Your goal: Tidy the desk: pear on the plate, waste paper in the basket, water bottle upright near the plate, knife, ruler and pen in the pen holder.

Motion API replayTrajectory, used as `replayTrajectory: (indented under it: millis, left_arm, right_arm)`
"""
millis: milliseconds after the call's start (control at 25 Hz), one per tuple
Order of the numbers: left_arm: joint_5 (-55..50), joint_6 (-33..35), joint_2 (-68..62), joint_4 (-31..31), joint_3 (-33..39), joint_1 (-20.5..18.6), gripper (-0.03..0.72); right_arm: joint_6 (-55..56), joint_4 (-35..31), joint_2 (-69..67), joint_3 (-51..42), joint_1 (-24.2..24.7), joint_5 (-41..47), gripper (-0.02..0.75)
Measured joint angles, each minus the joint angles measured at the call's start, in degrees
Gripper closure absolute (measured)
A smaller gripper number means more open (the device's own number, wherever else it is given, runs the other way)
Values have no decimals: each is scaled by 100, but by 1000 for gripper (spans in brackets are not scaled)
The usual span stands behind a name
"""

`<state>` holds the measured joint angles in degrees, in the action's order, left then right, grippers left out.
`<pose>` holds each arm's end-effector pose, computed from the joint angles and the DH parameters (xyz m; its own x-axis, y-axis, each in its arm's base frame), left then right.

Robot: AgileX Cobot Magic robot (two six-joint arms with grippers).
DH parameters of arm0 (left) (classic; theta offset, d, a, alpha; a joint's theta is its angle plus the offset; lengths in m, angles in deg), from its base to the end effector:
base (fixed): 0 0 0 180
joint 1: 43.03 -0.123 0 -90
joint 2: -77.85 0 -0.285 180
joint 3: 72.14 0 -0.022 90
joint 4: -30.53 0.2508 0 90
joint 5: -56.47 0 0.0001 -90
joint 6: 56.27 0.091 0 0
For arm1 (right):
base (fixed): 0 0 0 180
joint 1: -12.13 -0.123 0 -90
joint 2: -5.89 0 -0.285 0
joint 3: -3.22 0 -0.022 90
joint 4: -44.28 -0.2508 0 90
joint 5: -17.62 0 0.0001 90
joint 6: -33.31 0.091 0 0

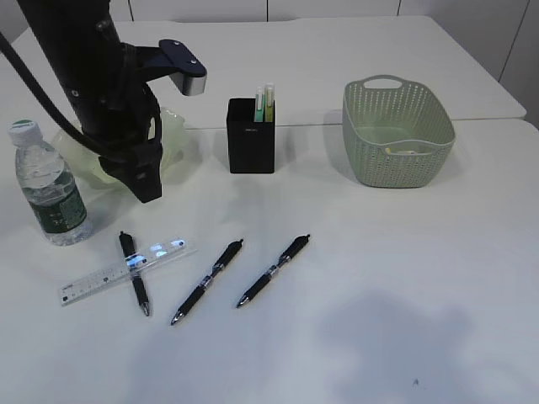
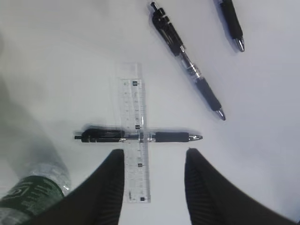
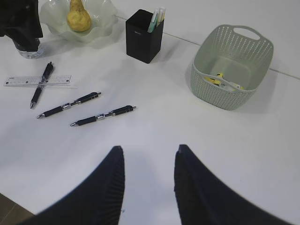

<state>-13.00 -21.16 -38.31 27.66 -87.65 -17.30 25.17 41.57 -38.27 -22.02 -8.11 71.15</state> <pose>0.3510 -0.1739 0.2645 -0.4876 0.8567 -0.1683 0.8627 0.5024 0.0582 0.0916 0.0375 0.3809 -0.4636 -0.2920 -0.8365 -0.4312 0.8992 -0.0749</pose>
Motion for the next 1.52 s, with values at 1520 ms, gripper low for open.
replayTrajectory:
  millis: [1520]
  left_arm:
    - [-13,345,-404,-476,0,-572,244]
  right_arm:
    - [0,0,0,0,0,0,438]
